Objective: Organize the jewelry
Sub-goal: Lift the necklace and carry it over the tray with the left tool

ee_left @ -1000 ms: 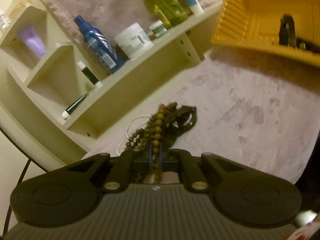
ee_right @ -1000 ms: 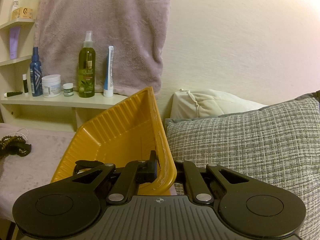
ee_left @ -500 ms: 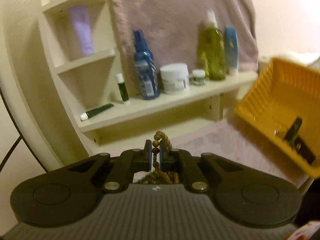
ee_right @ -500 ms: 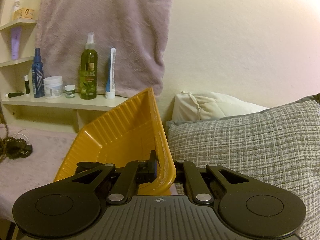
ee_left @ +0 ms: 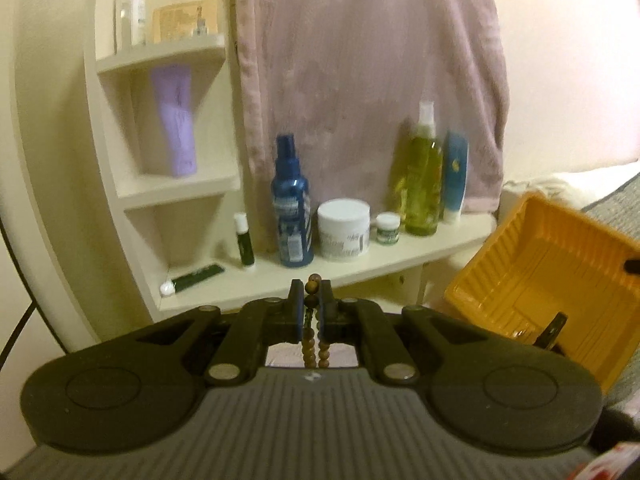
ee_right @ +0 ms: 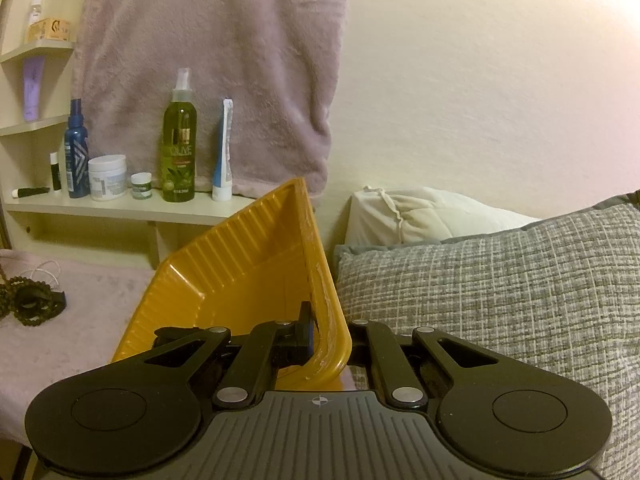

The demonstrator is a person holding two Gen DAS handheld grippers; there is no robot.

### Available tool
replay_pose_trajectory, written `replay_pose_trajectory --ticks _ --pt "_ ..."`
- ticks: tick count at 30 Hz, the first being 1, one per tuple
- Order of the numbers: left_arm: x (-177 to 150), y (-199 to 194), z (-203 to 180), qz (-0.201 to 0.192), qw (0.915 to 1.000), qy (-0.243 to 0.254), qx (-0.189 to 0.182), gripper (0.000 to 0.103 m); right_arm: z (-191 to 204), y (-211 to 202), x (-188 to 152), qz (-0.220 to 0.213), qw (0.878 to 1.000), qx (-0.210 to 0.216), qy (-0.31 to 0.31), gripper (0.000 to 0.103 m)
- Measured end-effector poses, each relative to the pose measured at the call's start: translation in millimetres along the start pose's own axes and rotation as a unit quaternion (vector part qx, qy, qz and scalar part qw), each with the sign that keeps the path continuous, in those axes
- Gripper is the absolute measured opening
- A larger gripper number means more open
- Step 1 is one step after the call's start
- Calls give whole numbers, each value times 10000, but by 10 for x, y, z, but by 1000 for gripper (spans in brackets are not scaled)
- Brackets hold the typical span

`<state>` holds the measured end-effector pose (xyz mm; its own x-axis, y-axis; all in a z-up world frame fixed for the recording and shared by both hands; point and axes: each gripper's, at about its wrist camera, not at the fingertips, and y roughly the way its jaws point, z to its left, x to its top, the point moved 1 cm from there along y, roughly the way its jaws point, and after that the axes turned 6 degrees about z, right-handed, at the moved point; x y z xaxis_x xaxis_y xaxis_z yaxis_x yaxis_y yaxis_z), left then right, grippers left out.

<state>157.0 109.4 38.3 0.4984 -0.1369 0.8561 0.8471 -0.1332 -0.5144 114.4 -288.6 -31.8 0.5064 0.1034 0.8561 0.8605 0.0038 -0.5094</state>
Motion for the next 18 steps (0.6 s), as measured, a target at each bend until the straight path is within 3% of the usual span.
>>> replay_pose_trajectory --ticks 10,18 --pt "315 -181 -28 -313 9994 24 -151 6 1 7 2 -34 10000 27 -1 7" --pt "562 -246 -210 -384 9975 216 -556 6 4 4 6 -44 10000 46 -9 7"
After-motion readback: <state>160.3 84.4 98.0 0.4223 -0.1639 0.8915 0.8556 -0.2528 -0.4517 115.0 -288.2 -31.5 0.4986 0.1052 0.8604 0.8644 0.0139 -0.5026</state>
